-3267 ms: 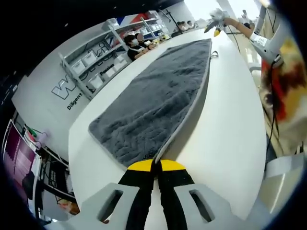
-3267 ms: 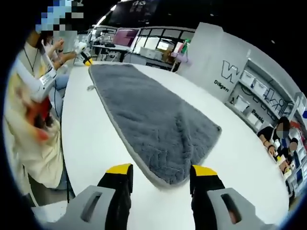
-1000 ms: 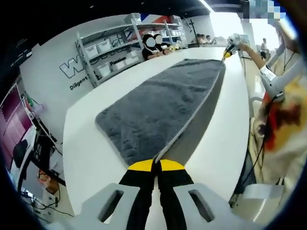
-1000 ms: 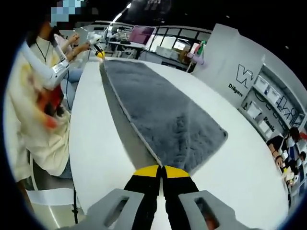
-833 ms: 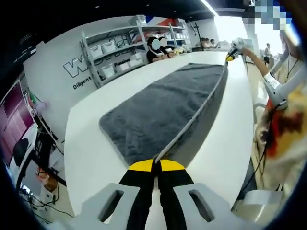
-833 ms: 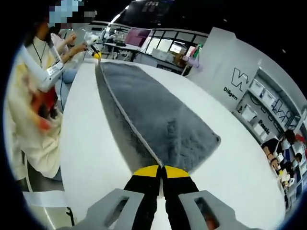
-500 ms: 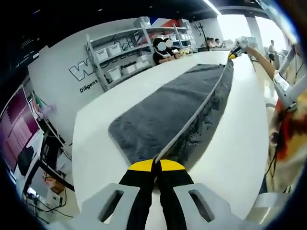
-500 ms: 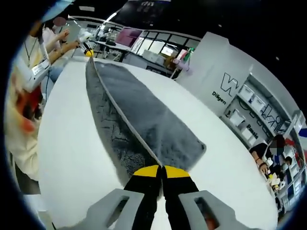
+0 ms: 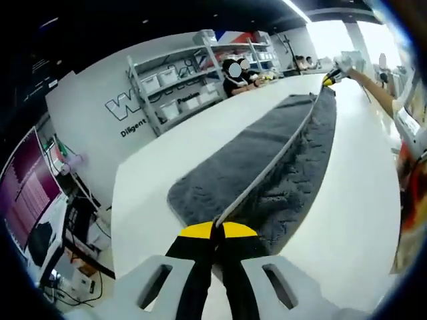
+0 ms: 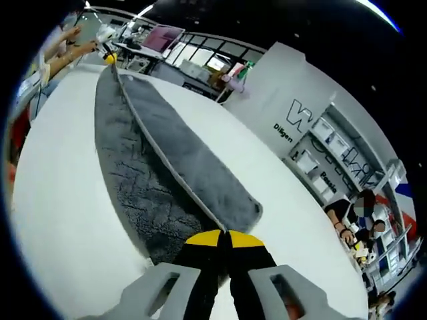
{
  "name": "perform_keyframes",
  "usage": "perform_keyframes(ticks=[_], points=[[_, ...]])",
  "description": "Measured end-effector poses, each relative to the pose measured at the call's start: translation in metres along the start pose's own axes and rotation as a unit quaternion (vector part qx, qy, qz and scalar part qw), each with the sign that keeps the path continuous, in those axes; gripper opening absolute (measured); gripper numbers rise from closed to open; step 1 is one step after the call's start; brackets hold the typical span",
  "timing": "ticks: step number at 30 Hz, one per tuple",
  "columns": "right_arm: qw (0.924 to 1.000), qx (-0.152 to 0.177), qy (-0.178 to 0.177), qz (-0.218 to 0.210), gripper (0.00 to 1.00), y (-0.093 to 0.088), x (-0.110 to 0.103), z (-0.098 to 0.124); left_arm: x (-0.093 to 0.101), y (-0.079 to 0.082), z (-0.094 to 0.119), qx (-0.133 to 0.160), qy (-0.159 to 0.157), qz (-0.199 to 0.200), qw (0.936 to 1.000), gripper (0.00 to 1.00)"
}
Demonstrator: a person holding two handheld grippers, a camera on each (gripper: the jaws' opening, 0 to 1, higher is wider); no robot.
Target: Fold the towel on the table until its edges align and the towel forms a compact rectangular stack.
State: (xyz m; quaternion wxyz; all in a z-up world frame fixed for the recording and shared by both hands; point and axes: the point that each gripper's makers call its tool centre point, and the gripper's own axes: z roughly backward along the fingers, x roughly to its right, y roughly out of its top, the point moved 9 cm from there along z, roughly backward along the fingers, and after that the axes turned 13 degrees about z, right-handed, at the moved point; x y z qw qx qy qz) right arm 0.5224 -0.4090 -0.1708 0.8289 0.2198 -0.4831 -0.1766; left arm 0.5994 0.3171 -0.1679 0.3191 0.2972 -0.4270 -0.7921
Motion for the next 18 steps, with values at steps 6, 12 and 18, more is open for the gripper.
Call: perform_keyframes(ticks=[6, 12, 18], points=[[0.9995, -0.007, -0.027, -0.013, 0.00, 0.004, 0.015, -0.012, -0.013, 0.016, -0.013, 0.008, 0.012, -0.008, 0.9999, 0.01], [0.9979, -0.018, -0.060, -0.017, 0.00, 0.014, 0.028, -0.024, -0.025, 0.029, -0.029, 0.015, 0.025, -0.021, 0.9993, 0.01], [0.9960, -0.036, -0.081, -0.011, 0.00, 0.023, 0.041, -0.037, -0.035, 0.043, -0.047, 0.004, 0.044, -0.042, 0.9981, 0.01]])
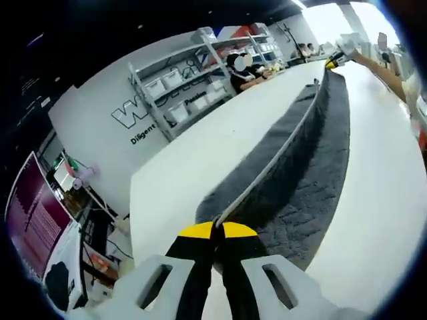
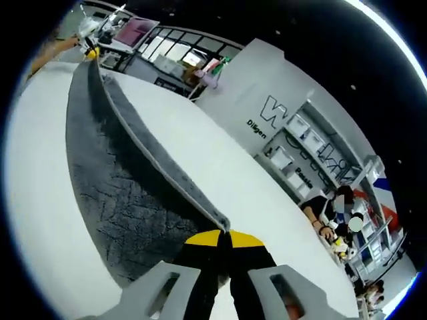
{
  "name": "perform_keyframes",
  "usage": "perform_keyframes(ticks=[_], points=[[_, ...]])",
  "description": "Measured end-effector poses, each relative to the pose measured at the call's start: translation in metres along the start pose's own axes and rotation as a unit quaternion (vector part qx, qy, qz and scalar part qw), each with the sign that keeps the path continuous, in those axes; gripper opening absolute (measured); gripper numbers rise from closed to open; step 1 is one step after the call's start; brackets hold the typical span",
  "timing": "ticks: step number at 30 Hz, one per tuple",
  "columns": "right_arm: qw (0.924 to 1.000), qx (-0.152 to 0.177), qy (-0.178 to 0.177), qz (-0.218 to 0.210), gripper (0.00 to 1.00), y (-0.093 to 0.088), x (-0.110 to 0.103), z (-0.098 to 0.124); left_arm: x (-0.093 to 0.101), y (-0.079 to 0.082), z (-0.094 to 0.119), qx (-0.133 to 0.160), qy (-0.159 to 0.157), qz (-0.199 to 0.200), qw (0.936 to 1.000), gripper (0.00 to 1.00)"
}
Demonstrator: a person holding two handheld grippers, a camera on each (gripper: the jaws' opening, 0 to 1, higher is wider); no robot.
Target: Fold the towel on the table until its edges align and the towel forms a compact rectangular stack.
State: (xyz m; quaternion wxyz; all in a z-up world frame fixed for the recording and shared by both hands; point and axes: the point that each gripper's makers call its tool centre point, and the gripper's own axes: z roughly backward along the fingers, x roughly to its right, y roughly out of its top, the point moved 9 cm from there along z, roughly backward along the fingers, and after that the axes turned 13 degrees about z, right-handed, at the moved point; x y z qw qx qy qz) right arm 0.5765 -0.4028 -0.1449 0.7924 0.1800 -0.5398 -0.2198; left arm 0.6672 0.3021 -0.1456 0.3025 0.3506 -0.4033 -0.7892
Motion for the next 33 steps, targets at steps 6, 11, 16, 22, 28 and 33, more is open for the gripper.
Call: perform_keyframes(ticks=[6, 11, 16, 22, 28, 33], points=[[0.9998, -0.008, -0.019, -0.007, 0.00, 0.006, 0.013, -0.014, -0.011, 0.012, -0.011, 0.012, 0.010, 0.003, 0.9999, 0.01], [0.9993, -0.009, -0.035, -0.008, 0.00, 0.012, 0.022, -0.027, -0.018, 0.017, -0.024, 0.007, 0.023, -0.006, 0.9997, 0.01], [0.9984, -0.019, -0.052, 0.007, 0.00, 0.019, 0.027, -0.043, -0.024, 0.022, -0.038, -0.006, 0.034, -0.022, 0.9992, 0.01], [0.9978, -0.023, -0.062, 0.007, 0.00, 0.022, 0.033, -0.061, -0.033, 0.026, -0.047, -0.008, 0.037, -0.022, 0.9990, 0.01], [0.9968, -0.038, -0.065, 0.028, 0.00, 0.020, 0.028, -0.075, -0.036, 0.020, -0.062, -0.014, 0.028, -0.014, 0.9994, 0.01], [0.9964, -0.045, -0.062, 0.036, 0.00, 0.015, 0.022, -0.084, -0.037, 0.011, -0.075, -0.020, 0.019, -0.006, 0.9996, 0.01]])
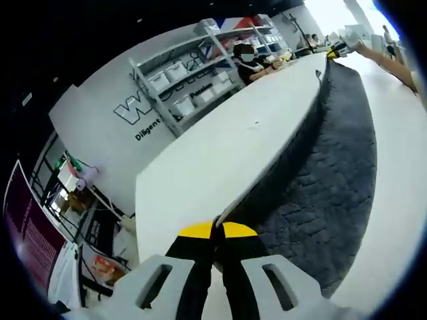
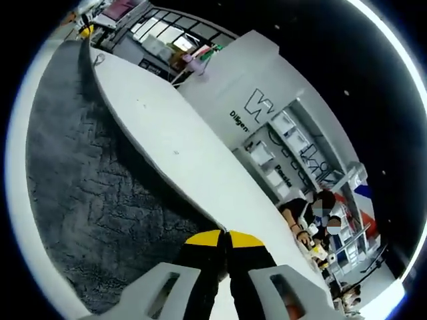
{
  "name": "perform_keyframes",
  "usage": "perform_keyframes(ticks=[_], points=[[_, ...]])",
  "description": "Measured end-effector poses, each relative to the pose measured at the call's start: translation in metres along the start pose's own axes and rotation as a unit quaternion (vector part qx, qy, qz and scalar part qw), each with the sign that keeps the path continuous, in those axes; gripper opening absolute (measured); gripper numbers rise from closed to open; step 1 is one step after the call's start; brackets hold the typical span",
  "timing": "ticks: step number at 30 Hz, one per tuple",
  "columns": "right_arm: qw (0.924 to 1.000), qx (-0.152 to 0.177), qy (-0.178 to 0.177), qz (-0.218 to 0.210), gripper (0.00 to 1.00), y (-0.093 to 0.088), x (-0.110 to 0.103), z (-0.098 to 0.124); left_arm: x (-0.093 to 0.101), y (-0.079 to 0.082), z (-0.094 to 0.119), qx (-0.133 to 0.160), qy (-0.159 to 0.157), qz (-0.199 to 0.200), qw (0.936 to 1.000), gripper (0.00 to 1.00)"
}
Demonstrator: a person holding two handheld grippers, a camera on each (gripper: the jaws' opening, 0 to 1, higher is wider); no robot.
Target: Fold the towel on the table until its edges align and the towel forms a compact rectangular stack.
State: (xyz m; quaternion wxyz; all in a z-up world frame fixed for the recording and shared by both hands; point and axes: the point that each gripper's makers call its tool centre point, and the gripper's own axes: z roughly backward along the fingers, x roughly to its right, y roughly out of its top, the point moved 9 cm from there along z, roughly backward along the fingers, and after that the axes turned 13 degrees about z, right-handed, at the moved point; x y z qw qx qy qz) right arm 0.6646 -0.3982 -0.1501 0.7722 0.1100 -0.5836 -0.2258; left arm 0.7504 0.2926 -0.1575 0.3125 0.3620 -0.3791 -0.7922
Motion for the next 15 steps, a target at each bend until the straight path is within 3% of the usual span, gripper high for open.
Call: perform_keyframes(ticks=[8, 15], points=[[0.9992, -0.020, 0.018, 0.029, 0.00, -0.007, -0.019, -0.010, 0.006, -0.007, -0.010, -0.005, 0.009, -0.007, 0.9999, 0.02], [0.9980, -0.033, 0.032, 0.044, 0.01, -0.009, -0.030, -0.011, 0.013, -0.019, -0.020, -0.028, 0.009, -0.027, 0.9992, 0.05]])
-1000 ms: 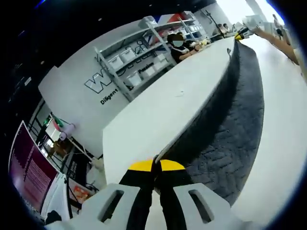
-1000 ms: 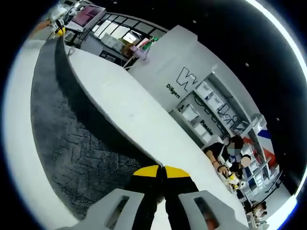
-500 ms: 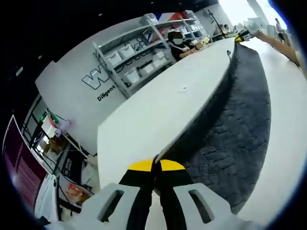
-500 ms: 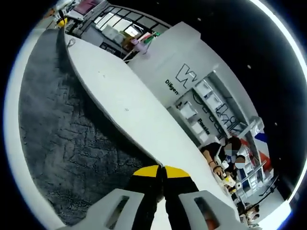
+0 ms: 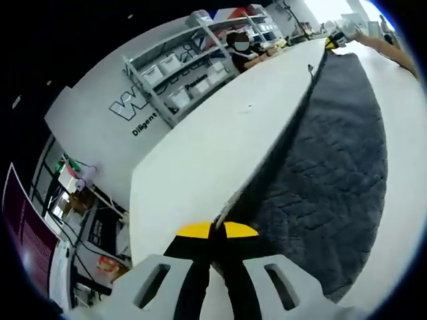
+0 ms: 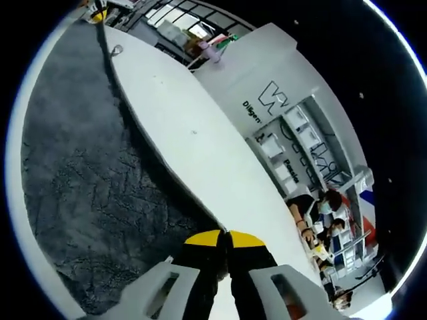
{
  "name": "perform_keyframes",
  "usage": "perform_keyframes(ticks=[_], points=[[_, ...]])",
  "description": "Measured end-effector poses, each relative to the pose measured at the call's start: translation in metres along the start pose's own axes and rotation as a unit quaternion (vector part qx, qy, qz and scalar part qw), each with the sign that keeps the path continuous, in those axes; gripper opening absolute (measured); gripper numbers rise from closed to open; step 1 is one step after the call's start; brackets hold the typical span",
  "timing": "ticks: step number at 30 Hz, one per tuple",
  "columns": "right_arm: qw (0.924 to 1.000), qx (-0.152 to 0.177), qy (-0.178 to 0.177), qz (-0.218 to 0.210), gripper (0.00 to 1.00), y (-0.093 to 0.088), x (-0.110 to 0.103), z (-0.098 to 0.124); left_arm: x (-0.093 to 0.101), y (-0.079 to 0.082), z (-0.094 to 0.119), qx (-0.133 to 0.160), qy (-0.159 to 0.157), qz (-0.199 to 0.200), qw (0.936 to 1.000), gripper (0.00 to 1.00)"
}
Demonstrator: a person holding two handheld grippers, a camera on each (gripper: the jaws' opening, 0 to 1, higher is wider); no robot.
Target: Fold the towel on the table until its edges align and the towel forms a compact rectangular stack.
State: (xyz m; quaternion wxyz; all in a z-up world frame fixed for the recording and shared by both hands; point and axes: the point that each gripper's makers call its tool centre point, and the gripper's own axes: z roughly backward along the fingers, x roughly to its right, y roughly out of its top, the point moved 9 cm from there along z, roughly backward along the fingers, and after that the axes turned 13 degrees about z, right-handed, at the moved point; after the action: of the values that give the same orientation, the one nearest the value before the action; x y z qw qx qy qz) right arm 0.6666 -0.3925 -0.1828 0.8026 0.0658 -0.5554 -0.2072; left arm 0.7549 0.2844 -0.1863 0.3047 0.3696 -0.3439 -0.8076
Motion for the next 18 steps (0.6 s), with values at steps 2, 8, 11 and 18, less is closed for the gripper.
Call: perform_keyframes(ticks=[2, 8, 11, 18], points=[[1.0000, -0.004, 0.003, 0.001, 0.07, 0.000, -0.002, 0.000, 0.002, -0.003, -0.002, -0.005, -0.003, -0.002, 1.0000, 0.14], [0.9997, -0.012, 0.010, -0.016, 0.27, -0.003, -0.005, 0.000, 0.005, 0.000, 0.000, 0.003, 0.001, 0.013, 0.9999, 0.32], [0.9994, -0.027, 0.009, -0.021, 0.38, -0.006, -0.005, -0.002, 0.003, -0.002, 0.001, 0.001, 0.006, 0.059, 0.9983, 0.48], [0.9914, -0.042, -0.005, -0.124, 0.69, -0.015, 0.000, 0.005, 0.001, -0.007, 0.005, 0.007, -0.001, 0.141, 0.9900, 0.78]])
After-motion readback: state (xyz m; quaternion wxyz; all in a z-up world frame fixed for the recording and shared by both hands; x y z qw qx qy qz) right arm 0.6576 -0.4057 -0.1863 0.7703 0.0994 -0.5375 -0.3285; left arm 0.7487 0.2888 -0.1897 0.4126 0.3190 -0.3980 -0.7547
